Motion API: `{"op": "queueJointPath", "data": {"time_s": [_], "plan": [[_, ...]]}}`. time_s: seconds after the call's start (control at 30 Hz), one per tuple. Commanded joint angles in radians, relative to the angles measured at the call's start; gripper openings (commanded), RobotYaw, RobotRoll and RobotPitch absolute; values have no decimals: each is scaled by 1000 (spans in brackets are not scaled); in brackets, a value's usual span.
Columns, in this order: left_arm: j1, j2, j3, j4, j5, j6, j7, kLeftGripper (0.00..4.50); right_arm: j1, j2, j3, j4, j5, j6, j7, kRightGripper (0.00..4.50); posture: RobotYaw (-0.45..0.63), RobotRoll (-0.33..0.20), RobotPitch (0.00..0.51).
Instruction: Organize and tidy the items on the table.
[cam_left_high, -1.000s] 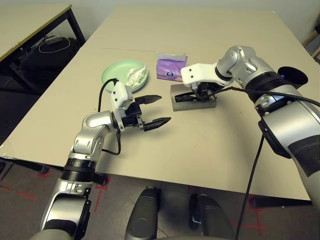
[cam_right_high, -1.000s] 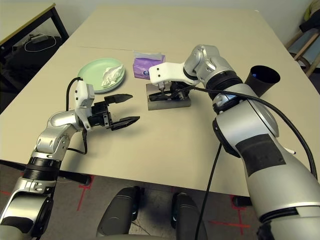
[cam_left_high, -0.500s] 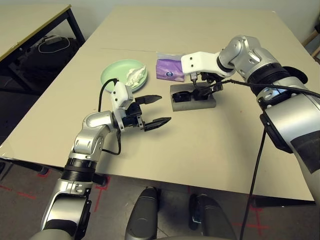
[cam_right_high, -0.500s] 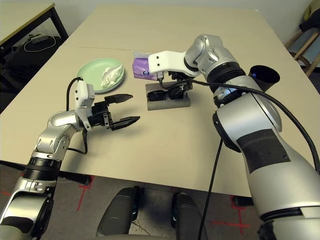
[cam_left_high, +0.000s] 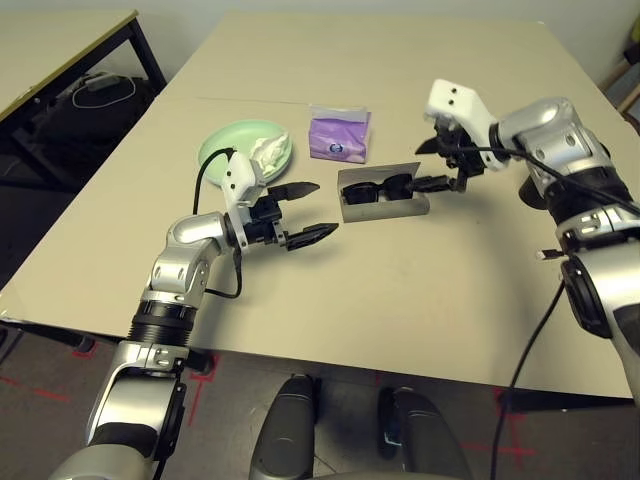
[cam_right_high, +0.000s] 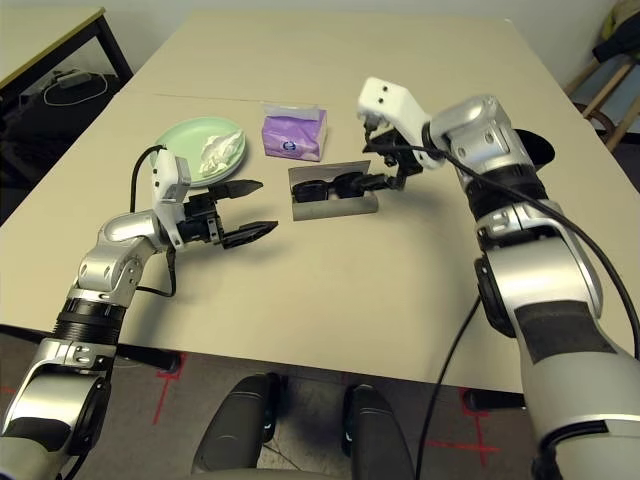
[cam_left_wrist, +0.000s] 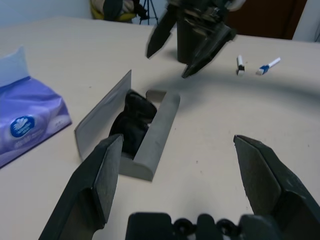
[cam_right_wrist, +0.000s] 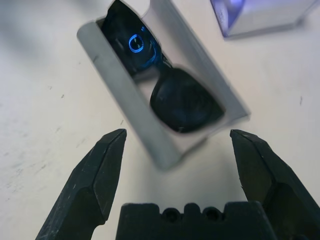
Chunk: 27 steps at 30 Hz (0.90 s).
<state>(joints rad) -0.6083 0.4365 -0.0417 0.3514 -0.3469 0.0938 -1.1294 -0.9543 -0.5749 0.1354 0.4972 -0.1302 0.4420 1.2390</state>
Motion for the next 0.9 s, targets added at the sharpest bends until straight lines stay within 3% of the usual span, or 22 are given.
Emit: {"op": "queueJointPath", "data": {"time_s": [0.03,0.27,0.47,0.67,0.9], "plan": [[-26,-9,-11,66,26,-34,-13,4500,111,17,-57,-209,84,129,-63,4476,140,0,103],[-63,-19,-9,168,51,-76,-20,4500,296,75,-154,-434,227,290,-212,4476,115,0,102],[-77,-26,-16,219,69,-72,-21,4500,358,116,-207,-525,315,321,-331,4476,106,0,101],[-97,-26,-22,278,129,-132,22,4500,415,193,-280,-495,350,60,-457,4476,104,0,99],[-142,-31,-9,383,197,-239,119,4500,541,188,-315,-473,396,-130,-464,4476,106,0,104]]}}
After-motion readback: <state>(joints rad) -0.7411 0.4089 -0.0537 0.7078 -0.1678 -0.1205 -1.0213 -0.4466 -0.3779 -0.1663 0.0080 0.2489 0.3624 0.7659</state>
